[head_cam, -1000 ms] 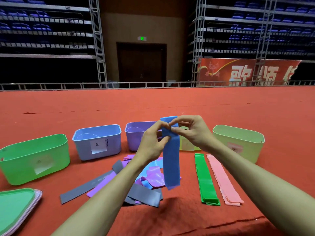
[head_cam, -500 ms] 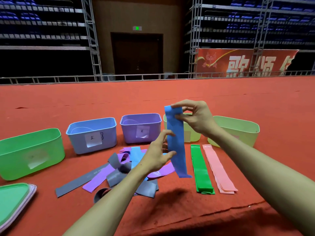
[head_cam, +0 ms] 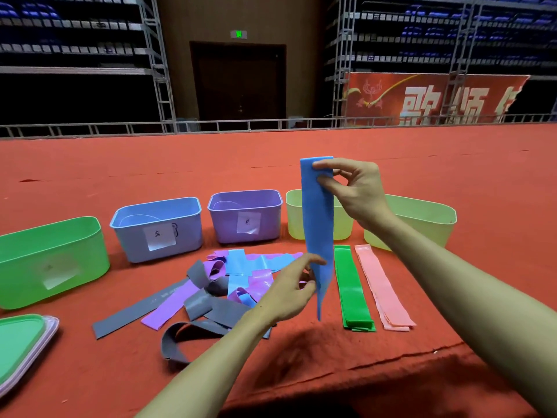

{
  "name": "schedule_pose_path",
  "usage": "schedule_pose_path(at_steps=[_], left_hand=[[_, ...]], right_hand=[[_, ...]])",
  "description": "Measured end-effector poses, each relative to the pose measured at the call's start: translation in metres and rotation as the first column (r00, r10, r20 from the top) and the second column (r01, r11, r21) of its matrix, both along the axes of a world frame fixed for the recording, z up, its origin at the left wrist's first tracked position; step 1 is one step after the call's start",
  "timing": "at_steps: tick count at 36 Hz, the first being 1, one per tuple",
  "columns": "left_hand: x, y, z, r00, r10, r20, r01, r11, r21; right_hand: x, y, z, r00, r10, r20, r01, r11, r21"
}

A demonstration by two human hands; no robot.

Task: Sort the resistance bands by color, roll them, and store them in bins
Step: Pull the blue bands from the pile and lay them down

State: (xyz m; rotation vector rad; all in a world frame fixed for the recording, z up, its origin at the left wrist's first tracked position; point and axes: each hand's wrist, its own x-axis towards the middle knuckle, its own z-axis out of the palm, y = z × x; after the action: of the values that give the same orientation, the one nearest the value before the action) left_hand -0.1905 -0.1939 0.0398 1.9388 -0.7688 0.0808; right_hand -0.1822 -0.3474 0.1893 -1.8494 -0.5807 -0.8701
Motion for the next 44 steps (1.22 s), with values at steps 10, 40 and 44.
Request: schedule_pose_path(at_steps=[10,40,44], left_hand=[[-0.002,-0.005,-0.015,0.999,0.034,-0.019,-0.035,0.998,-0.048],[0.007,0.013,0.078,0.968,0.198,0.157,-0.129,0.922,-0.366],[0.008,0.013,0.078,0.97,0.187,0.152,-0.117,0.918,-0.38]], right_hand=[[0.002,-0.001,0.008,0.997,-0.03,0.069,0.035,0.997,-0.074],[-0.003,-0.002,-0.038,0.968,0.192,-0.16,-0.2,0.979,-0.038],[-0.007,0.0,-0.038,0.964,0.164,-0.207,-0.189,0.977,-0.103]])
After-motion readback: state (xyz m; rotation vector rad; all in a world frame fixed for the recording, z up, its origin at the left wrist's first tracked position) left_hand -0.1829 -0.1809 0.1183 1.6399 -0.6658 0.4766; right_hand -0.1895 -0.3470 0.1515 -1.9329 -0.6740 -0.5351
